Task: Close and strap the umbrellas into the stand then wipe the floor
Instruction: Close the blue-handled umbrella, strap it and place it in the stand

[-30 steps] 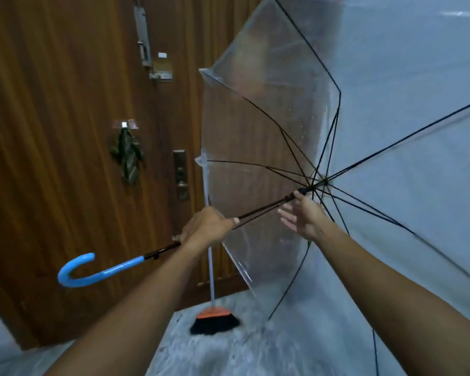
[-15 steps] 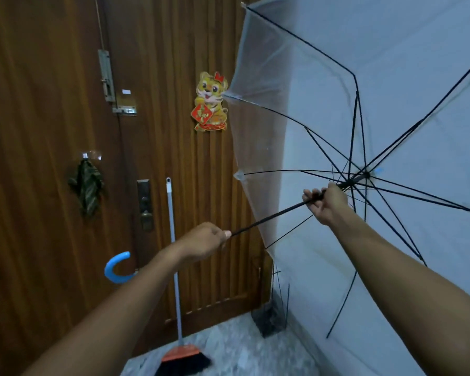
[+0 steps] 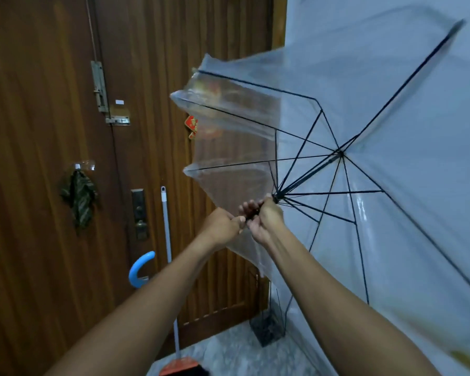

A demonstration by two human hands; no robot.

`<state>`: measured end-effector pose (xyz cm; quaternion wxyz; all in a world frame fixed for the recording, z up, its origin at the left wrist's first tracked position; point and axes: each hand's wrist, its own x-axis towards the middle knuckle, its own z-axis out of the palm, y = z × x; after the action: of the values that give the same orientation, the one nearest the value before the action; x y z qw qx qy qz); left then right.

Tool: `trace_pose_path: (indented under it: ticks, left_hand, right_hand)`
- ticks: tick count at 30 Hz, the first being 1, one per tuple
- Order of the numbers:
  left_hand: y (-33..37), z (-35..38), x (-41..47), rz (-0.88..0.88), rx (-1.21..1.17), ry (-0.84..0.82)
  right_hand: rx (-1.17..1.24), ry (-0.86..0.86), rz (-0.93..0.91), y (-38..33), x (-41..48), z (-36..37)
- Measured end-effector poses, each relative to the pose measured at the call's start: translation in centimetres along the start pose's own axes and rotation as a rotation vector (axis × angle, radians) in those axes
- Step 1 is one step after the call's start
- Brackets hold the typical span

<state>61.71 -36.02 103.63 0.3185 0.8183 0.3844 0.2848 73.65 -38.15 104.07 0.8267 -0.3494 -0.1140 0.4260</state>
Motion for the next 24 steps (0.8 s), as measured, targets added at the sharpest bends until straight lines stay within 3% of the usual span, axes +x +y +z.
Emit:
trace_pose_path:
  ticks: [4,7,9,12,15,17,20,22,24]
  left_hand:
    - [1.2,-0.2,0.2,-0.076,-0.085,-0.061]
    - [1.8,-0.5,-0.2,-0.086,-0.107,-0.166]
    - [2.5,-1.0,-0.6,-0.039,0.091,-0.196]
    - [3.5,-1.9,-1.7,0.062,0.581,-0.179]
    - [2.8,-3.3,-2.6,0.075,0.722,-0.316]
    - [0.9,-4.8,-2.7,-0.038,0.536,-0.585]
    - [-2.6,-5.6,-3.2,-0.256,-0.176,-0.984]
    - [-4.0,-4.5,-3.8,-0.331,-0.587,-1.056]
    - [-4.2,-2.8,-4.6,-0.364,-0.835,-0.962]
  right_hand:
    - [-0.055,0.005,0.081,-0.2,0.7,0.4]
    - [-0.101,0.056,0.043,-0.9,0.8,0.5]
    - [-0.056,0.095,-0.046,-1.6,1.3,0.7]
    - [-0.061,0.145,-0.125,-2.6,1.9,0.3]
    - [-0.084,0.146,-0.154,-3.7,1.7,0.0]
    - [-0.112,0.156,-0.178,-4.2,1.3,0.1]
    - [-0.126,0.126,-0.166,-4.4,1.4,0.2]
    - [-0.122,0.086,-0.135,-4.3,1.5,0.3]
    - [-0.103,0.051,-0.115,-4.5,1.6,0.6]
